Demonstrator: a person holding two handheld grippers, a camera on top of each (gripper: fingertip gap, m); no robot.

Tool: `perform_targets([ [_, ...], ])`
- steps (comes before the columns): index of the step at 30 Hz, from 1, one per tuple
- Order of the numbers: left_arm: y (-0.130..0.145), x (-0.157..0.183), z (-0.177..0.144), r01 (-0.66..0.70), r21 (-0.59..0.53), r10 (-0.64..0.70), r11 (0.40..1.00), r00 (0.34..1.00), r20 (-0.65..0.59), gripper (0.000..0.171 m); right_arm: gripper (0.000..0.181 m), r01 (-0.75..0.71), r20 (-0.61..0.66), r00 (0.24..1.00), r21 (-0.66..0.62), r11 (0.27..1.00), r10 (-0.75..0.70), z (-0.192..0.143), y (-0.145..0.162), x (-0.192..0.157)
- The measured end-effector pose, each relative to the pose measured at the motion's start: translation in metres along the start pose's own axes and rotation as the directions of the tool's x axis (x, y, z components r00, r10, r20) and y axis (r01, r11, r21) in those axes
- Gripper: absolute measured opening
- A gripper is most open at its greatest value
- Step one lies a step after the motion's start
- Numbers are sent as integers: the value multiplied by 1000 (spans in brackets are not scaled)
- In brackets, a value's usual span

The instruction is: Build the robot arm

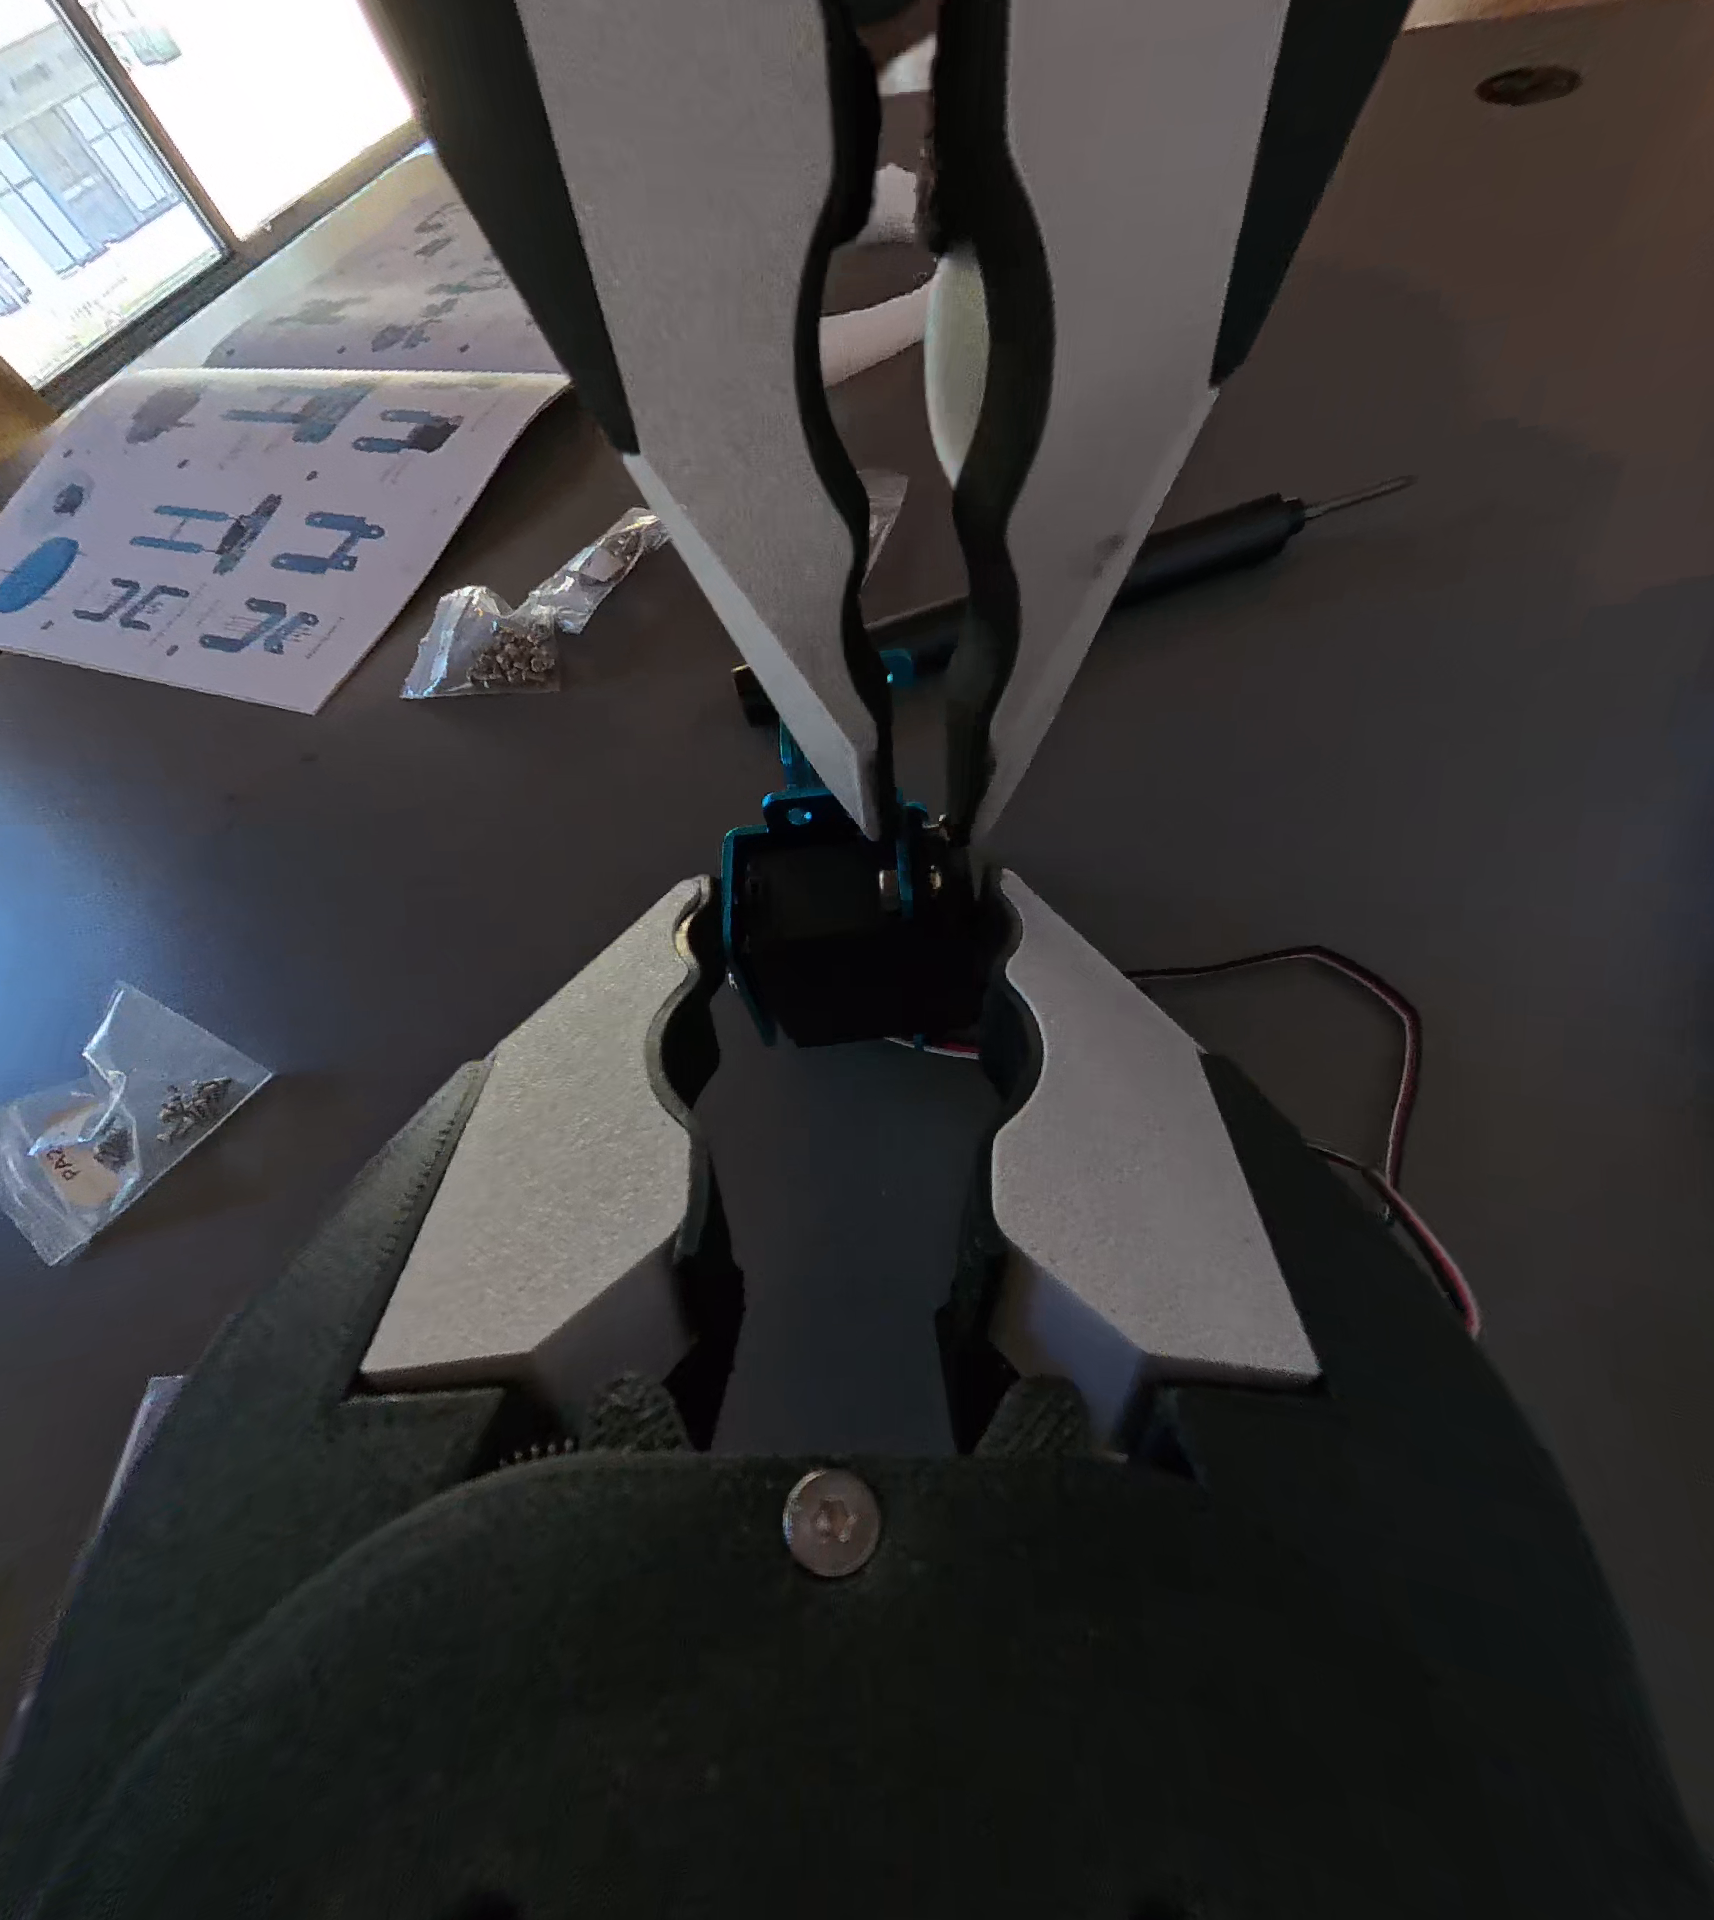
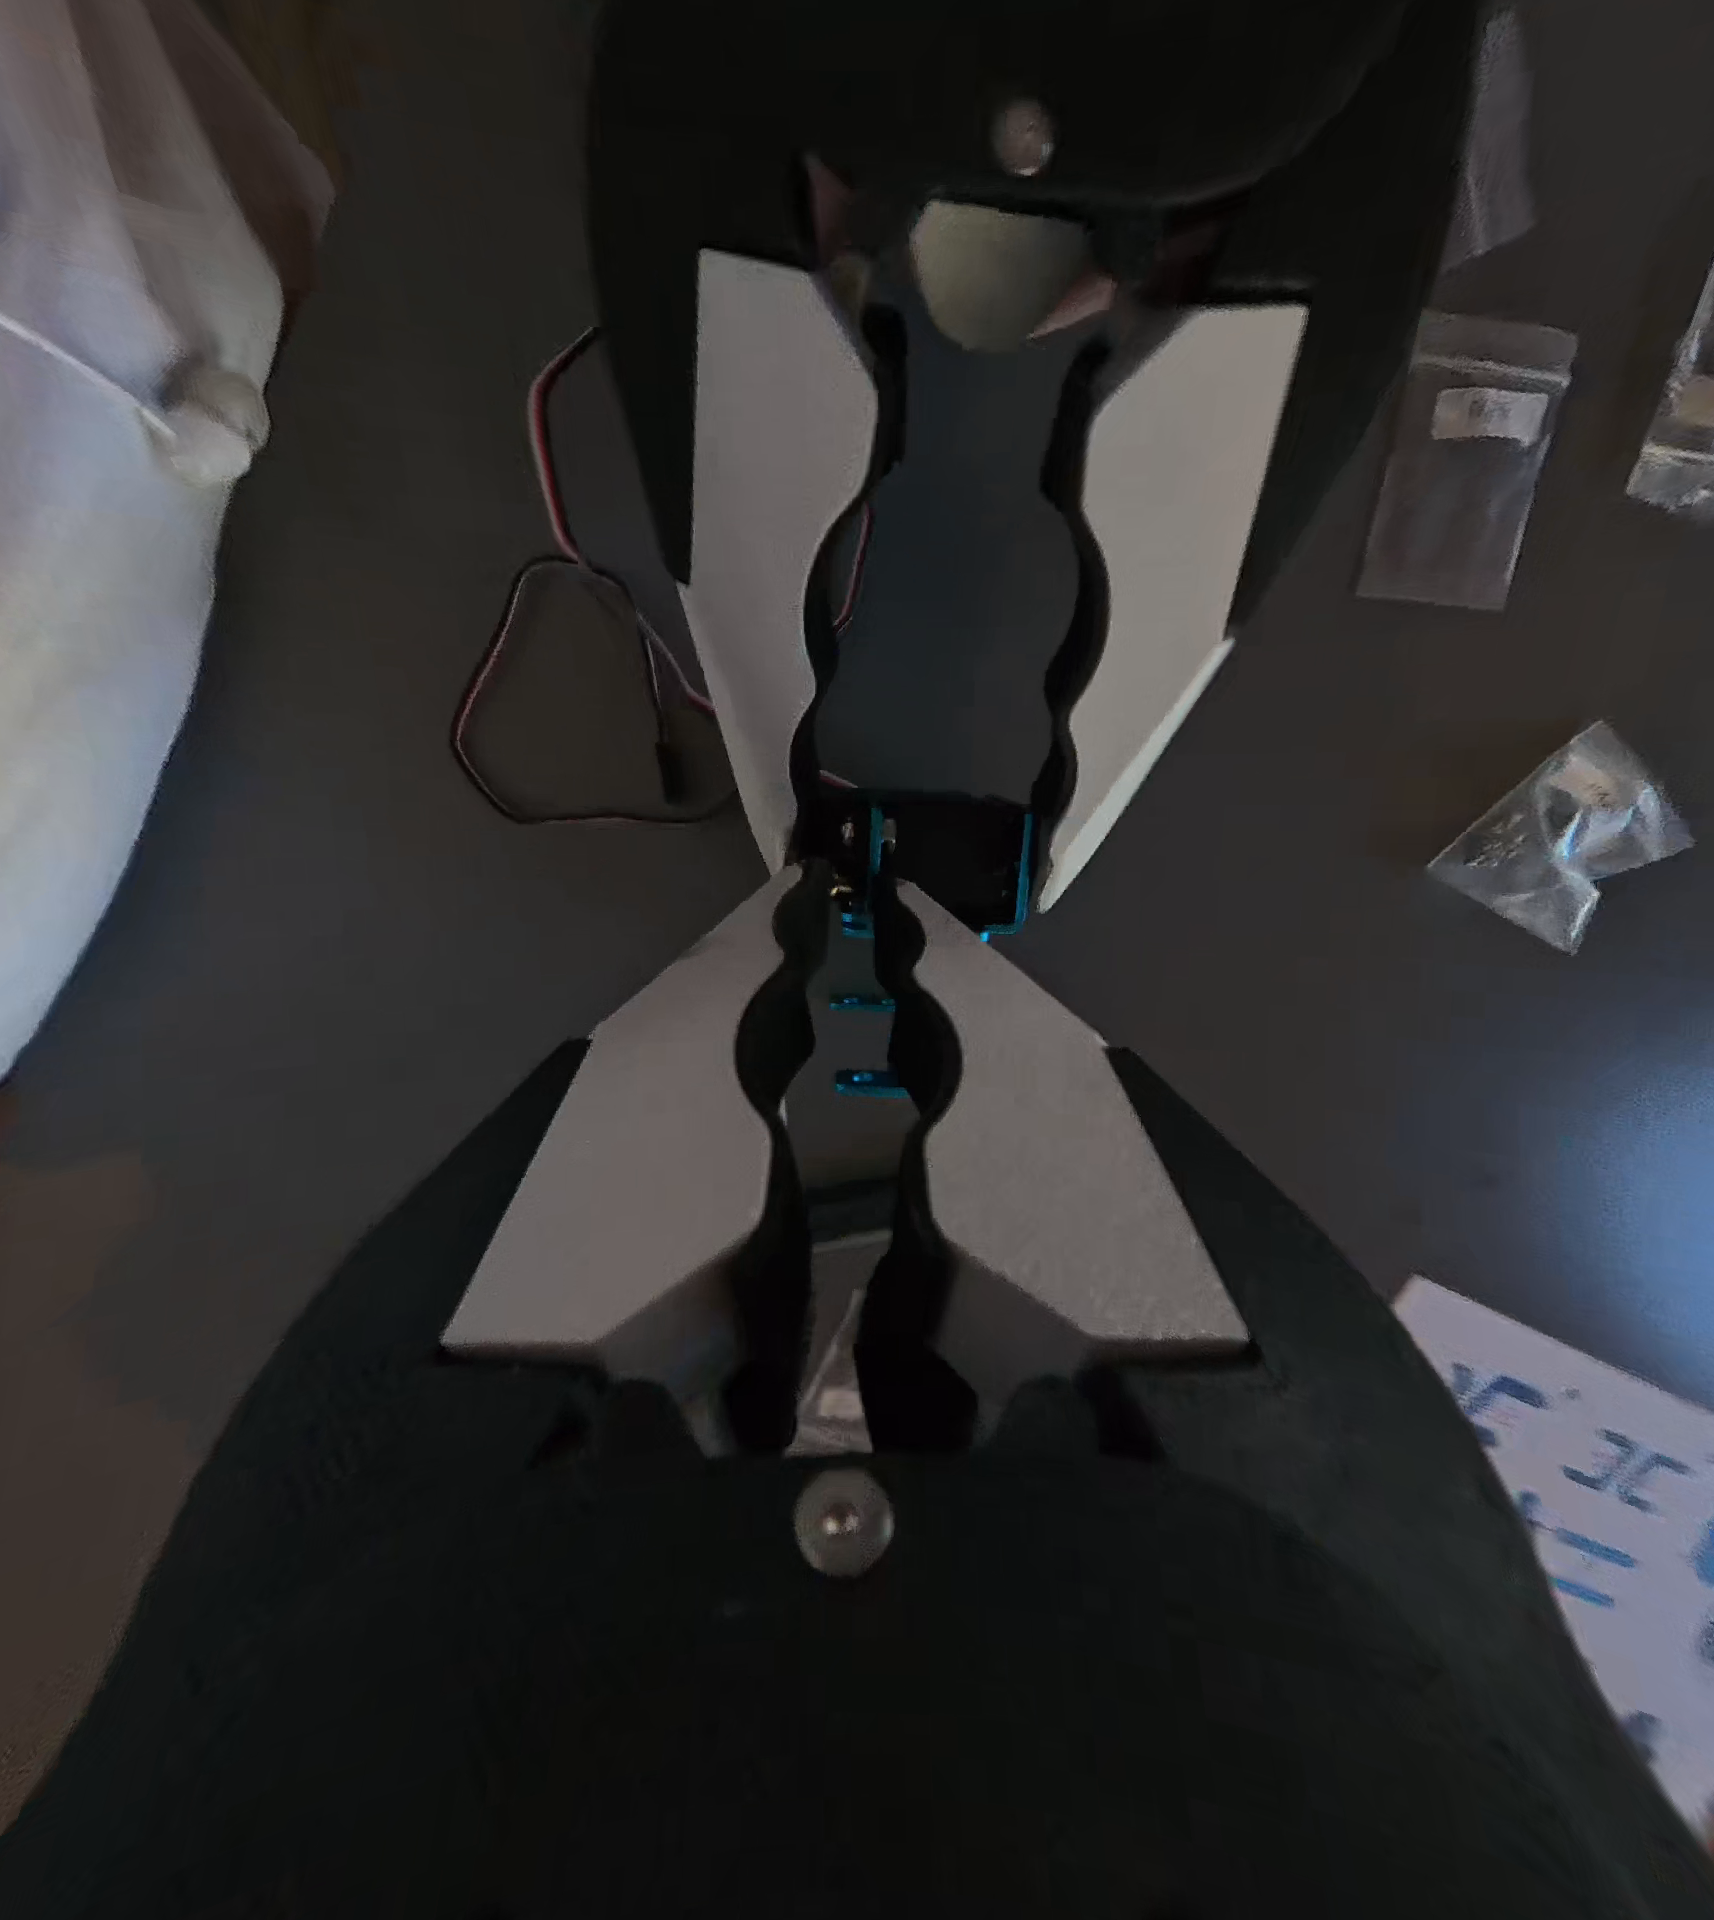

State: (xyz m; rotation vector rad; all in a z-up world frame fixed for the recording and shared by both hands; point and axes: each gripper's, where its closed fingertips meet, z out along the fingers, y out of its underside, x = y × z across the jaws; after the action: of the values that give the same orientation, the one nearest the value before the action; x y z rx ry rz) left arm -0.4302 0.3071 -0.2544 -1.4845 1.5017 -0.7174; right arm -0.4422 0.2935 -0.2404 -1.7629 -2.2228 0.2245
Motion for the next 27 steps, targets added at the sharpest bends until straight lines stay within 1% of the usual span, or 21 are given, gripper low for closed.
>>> perform_targets([
  [3,1,-1,0,17,-3,-17,1000,1000,-15,51,10,70,28,997,-60,996,-69,0,0,2],
  [4,1,-2,0,17,-3,-17,1000,1000,-12,51,10,53,57,997,-63,997,-50,0,0,2],
  [6,2,-4,0,51,-9,-51,999,999,-6,51,11,-35,99,994,-47,998,40,0,0,5],
  [8,2,-5,-1,60,-11,-60,998,998,2,51,11,-100,105,989,-13,995,100,0,1,6],
  [12,3,-6,0,69,-12,-69,998,998,2,51,11,-210,55,977,59,976,207,-1,1,8],
  [16,3,-7,-1,99,-17,-99,995,995,-1,51,12,-246,-83,965,60,967,250,0,0,11],
  [17,3,-8,-1,105,-18,-105,994,994,4,51,12,-265,-112,956,78,961,272,0,0,12],
  [19,3,-8,0,94,-16,-94,995,996,4,51,12,-304,-114,941,118,945,317,0,-1,12],
  [20,1,-5,0,61,-10,-61,998,998,6,50,11,-268,-97,955,114,957,279,0,0,8],
  [21,0,-2,1,17,-4,-17,1000,1000,10,50,11,-160,-84,982,105,981,169,-1,0,3],
  [22,0,-2,1,8,-5,-8,1000,1000,19,51,11,-138,-71,987,101,985,146,-1,1,3],
  [23,0,-3,1,30,-6,-30,1000,1000,7,50,11,-160,-33,986,95,983,164,-1,1,4],
  [24,1,-3,1,30,-8,-30,1000,1000,0,51,11,-141,-2,990,89,986,142,-1,2,4],
  [26,0,-2,1,-2,-3,2,1000,1000,7,50,11,-91,59,994,69,993,87,-1,2,2],
  [27,0,-1,2,-20,-1,20,1000,1000,12,50,11,-30,78,997,60,998,25,-2,2,0],
])
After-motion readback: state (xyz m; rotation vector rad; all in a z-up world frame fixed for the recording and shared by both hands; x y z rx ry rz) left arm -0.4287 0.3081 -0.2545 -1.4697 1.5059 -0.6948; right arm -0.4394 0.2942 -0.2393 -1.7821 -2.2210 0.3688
